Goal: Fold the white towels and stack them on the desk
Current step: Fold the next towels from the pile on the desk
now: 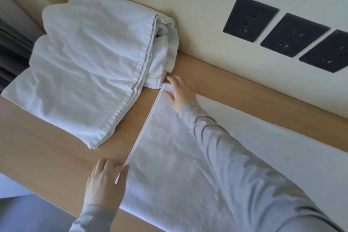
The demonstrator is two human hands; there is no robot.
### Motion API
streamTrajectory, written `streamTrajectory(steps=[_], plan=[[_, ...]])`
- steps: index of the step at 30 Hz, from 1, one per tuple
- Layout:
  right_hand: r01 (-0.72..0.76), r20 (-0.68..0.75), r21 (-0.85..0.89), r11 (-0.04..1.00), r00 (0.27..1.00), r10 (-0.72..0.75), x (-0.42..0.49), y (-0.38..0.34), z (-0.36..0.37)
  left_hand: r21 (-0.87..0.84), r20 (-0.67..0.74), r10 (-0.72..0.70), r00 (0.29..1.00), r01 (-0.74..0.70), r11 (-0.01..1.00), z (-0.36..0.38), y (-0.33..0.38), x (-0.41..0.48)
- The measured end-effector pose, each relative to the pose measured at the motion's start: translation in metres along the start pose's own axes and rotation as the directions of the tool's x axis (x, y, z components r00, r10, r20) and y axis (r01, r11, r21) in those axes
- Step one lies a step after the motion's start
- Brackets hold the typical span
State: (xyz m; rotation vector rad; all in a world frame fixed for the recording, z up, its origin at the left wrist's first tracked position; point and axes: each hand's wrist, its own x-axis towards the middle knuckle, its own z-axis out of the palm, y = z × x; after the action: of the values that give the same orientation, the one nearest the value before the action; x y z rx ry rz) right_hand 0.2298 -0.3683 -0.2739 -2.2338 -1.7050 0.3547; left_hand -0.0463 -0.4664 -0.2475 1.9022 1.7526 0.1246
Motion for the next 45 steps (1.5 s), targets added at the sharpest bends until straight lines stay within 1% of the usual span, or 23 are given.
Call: streamTrajectory(steps=[3,5,7,8,9,11,12,13,15,18,20,23,25,27,28,30,33,34,35,38,41,43,45], plan=[[-0.04,-0.226,-0.031,0.999,0.974,0.032,-0.05,0.023,-0.023,0.081,-0.098,0.08,0.992,-0.073,0.994,0.015,0.02,0.002],[-0.035,-0.26,-0.055,0.998,0.965,0.02,-0.094,0.036,-0.032,0.132,-0.132,0.144,0.981,-0.127,0.983,0.023,0.021,0.003],[0.127,-0.165,-0.069,0.99,0.977,-0.137,-0.139,0.029,-0.026,0.182,-0.183,0.21,0.96,-0.177,0.967,0.03,0.015,0.002],[0.275,-0.075,-0.074,0.959,0.957,-0.28,-0.161,0.019,-0.016,0.201,-0.21,0.239,0.948,-0.197,0.959,0.032,0.013,0.002],[0.448,0.031,-0.073,0.891,0.894,-0.447,-0.182,0.006,-0.003,0.21,-0.225,0.252,0.941,-0.206,0.956,0.035,0.01,0.003],[0.705,0.201,-0.071,0.705,0.703,-0.682,-0.21,-0.009,0.022,0.205,-0.224,0.246,0.943,-0.201,0.958,0.039,0.005,0.005],[0.756,0.254,-0.09,0.648,0.646,-0.719,-0.211,-0.007,0.027,0.202,-0.212,0.24,0.947,-0.198,0.959,0.04,0.004,0.005],[0.766,0.282,-0.122,0.631,0.636,-0.718,-0.201,0.001,0.028,0.202,-0.207,0.237,0.949,-0.196,0.96,0.04,0.003,0.006],[0.687,0.289,-0.184,0.703,0.721,-0.63,-0.164,0.028,0.018,0.216,-0.226,0.255,0.94,-0.207,0.954,0.042,0.002,0.007],[0.397,0.242,-0.332,0.856,0.913,-0.329,-0.105,0.07,-0.011,0.255,-0.239,0.269,0.933,-0.208,0.944,0.044,0.001,0.008],[0.216,0.217,-0.356,0.909,0.966,-0.144,-0.08,0.091,-0.023,0.263,-0.246,0.27,0.931,-0.204,0.943,0.045,0.001,0.009],[-0.011,0.143,-0.357,0.934,0.987,0.067,-0.063,0.085,-0.025,0.25,-0.27,0.252,0.929,-0.185,0.95,0.044,0.004,0.009],[-0.018,0.052,-0.301,0.953,0.998,0.036,-0.069,0.054,-0.019,0.245,-0.284,0.234,0.93,-0.165,0.955,0.043,0.01,0.006],[0.195,-0.004,-0.16,0.968,0.98,-0.198,-0.088,0.008,-0.006,0.233,-0.307,0.284,0.908,-0.217,0.948,0.043,0.022,0.0],[0.349,0.01,-0.107,0.931,0.937,-0.35,-0.101,-0.013,0.004,0.227,-0.295,0.323,0.899,-0.263,0.938,0.046,0.028,-0.003],[0.573,0.139,-0.069,0.817,0.816,-0.56,-0.125,-0.041,0.022,0.219,-0.22,0.377,0.899,-0.331,0.918,0.048,0.033,-0.012],[0.69,0.323,-0.105,0.716,0.705,-0.632,-0.11,-0.024,0.026,0.226,-0.058,0.326,0.944,-0.306,0.925,0.05,0.026,-0.017],[0.688,0.351,-0.115,0.717,0.703,-0.618,-0.095,-0.012,0.022,0.238,-0.033,0.315,0.948,-0.299,0.924,0.052,0.023,-0.017],[0.65,0.355,-0.117,0.751,0.734,-0.579,-0.078,-0.001,0.017,0.252,-0.021,0.31,0.95,-0.295,0.922,0.054,0.019,-0.016],[0.414,0.292,-0.252,0.875,0.894,-0.338,-0.025,0.039,-0.001,0.282,-0.013,0.296,0.955,-0.281,0.918,0.059,0.014,-0.014],[0.194,0.24,-0.38,0.904,0.965,-0.107,-0.008,0.05,-0.014,0.301,-0.019,0.297,0.955,-0.278,0.912,0.062,0.014,-0.014],[0.172,0.149,-0.335,0.927,0.981,-0.128,-0.029,0.027,-0.012,0.31,-0.019,0.294,0.956,-0.274,0.911,0.062,0.013,-0.014],[0.233,0.054,-0.164,0.959,0.972,-0.227,-0.074,-0.009,-0.002,0.313,-0.019,0.291,0.957,-0.271,0.911,0.061,0.014,-0.015]])
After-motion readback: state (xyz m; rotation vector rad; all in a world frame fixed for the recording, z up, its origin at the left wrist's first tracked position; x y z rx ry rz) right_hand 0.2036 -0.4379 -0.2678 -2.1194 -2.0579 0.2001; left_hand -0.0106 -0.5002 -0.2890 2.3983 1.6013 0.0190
